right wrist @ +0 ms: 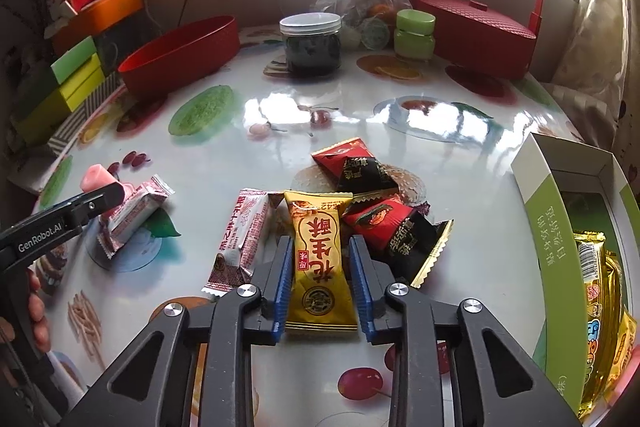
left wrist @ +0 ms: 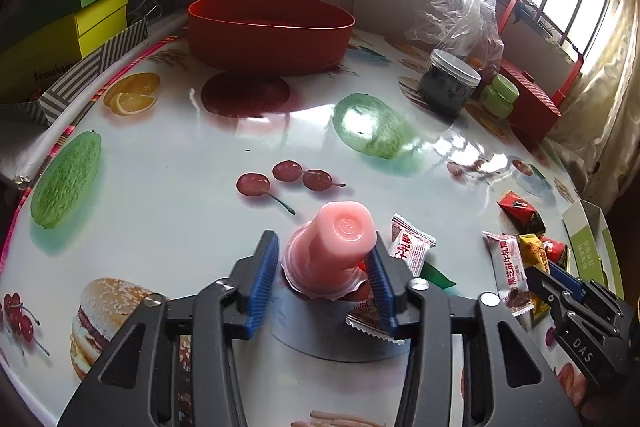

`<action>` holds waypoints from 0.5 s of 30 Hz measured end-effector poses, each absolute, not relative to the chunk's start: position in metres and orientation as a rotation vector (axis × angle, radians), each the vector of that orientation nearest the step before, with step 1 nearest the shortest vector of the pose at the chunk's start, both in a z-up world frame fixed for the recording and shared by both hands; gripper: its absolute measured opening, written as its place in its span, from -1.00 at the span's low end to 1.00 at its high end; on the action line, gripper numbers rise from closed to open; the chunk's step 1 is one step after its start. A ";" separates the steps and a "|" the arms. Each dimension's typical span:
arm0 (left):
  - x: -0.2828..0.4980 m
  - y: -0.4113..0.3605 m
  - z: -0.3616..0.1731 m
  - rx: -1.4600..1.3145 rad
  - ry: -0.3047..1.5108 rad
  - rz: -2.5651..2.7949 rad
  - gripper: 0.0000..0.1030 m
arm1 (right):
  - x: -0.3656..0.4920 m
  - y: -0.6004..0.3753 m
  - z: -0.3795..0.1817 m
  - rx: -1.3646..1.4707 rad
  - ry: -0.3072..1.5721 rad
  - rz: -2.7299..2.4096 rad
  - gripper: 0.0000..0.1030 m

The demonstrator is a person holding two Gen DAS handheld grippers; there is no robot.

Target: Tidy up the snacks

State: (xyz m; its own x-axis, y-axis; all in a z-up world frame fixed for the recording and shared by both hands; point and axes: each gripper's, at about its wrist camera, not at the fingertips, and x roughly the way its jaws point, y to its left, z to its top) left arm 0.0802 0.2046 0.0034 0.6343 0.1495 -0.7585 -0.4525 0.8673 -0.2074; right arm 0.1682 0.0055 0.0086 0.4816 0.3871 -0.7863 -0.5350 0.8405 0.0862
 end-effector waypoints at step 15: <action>0.076 0.202 0.007 -0.387 0.802 0.353 -0.39 | 0.168 0.002 0.010 -0.163 0.901 0.566 -0.60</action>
State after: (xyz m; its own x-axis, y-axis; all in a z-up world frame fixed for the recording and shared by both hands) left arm 0.0758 0.2018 0.0073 0.6444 0.1582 -0.7482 -0.4453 0.8730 -0.1989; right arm 0.1677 0.0016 0.0101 0.4860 0.3965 -0.7788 -0.5294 0.8426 0.0986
